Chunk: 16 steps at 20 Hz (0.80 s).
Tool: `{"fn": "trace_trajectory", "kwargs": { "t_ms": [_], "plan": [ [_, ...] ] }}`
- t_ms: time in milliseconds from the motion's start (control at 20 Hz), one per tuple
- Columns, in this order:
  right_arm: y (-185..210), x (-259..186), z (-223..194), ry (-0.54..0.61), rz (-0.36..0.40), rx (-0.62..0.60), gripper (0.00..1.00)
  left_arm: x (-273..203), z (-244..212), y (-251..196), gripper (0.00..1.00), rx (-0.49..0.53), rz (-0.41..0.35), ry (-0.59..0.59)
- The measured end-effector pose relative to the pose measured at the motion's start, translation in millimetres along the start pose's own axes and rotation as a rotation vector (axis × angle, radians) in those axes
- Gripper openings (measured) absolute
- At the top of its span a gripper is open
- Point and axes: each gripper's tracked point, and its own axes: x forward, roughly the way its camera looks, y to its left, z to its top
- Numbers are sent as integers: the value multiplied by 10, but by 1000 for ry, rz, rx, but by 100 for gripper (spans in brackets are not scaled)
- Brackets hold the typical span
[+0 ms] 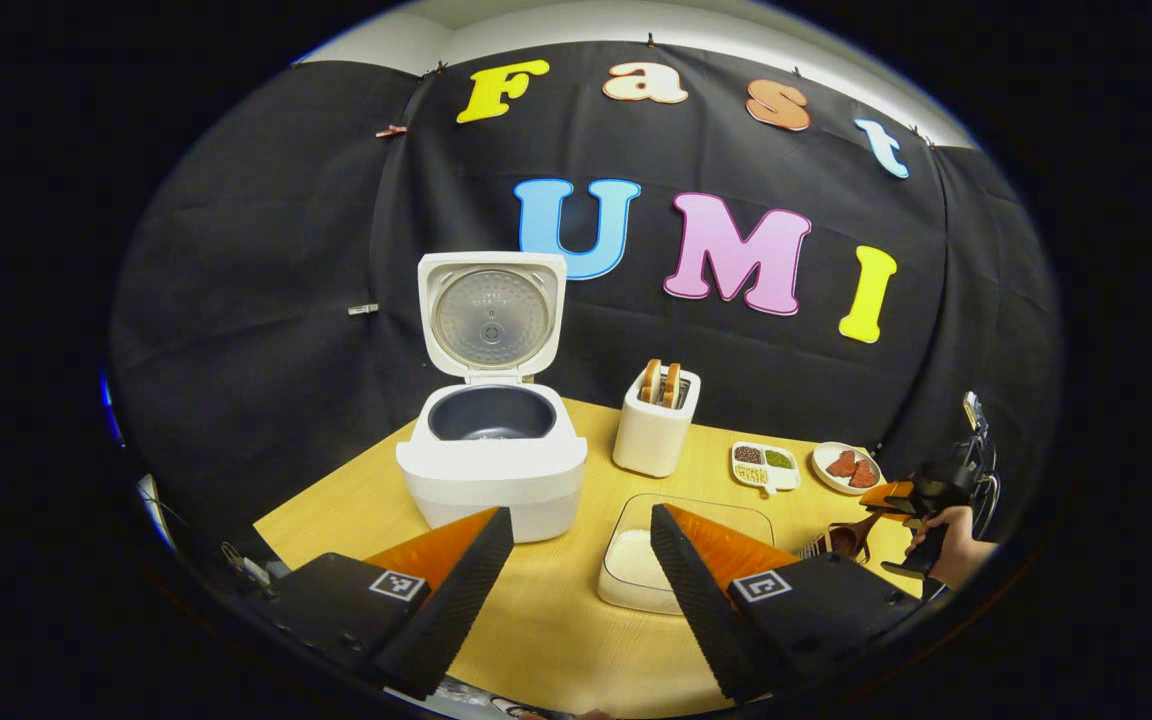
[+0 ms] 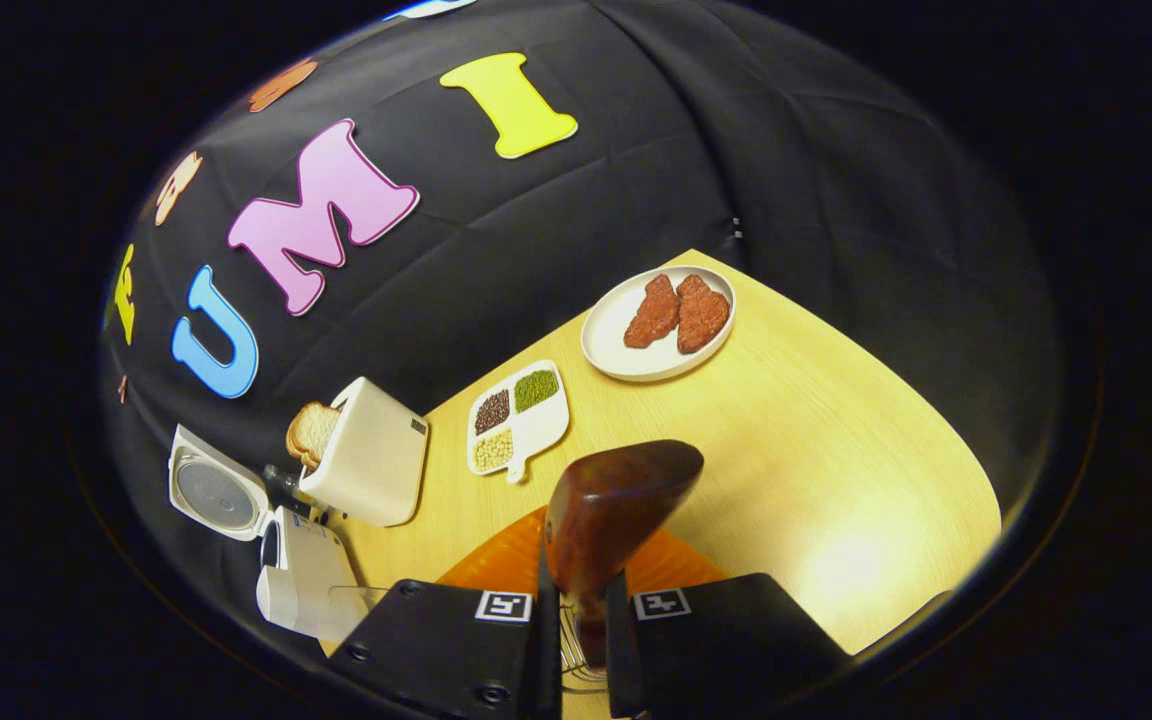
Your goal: Close the left gripper, press the button to open the rice cooker; take a wooden spoon from the chopstick holder with the right hand, scoop a spoonful of rice and pour it into the rice cooker, then put the wooden spoon back into the chopstick holder.
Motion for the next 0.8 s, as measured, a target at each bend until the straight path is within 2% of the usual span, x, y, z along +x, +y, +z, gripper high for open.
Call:
{"fn": "trace_trajectory", "kwargs": {
  "t_ms": [150,200,300,350,450,700,800],
  "plan": [
    [-35,-41,-138,26,-15,21,26,63,37,26,95,1,-15,0],
    [-57,-39,-117,16,-24,21,19,91,52,44,96,1,-23,1],
    [-69,-146,-86,-10,-35,27,48,156,92,112,96,0,-33,2],
    [-38,-204,-70,-21,-30,38,53,190,136,161,96,-3,-38,0],
    [-40,-304,-65,-43,-53,33,100,265,213,225,96,-21,-62,-5],
    [-104,-800,40,-163,-125,-74,99,412,722,462,96,-9,-77,-74],
    [-230,-1008,-9,-198,-174,-139,98,505,1010,578,96,-44,-87,-99]
  ]
}}
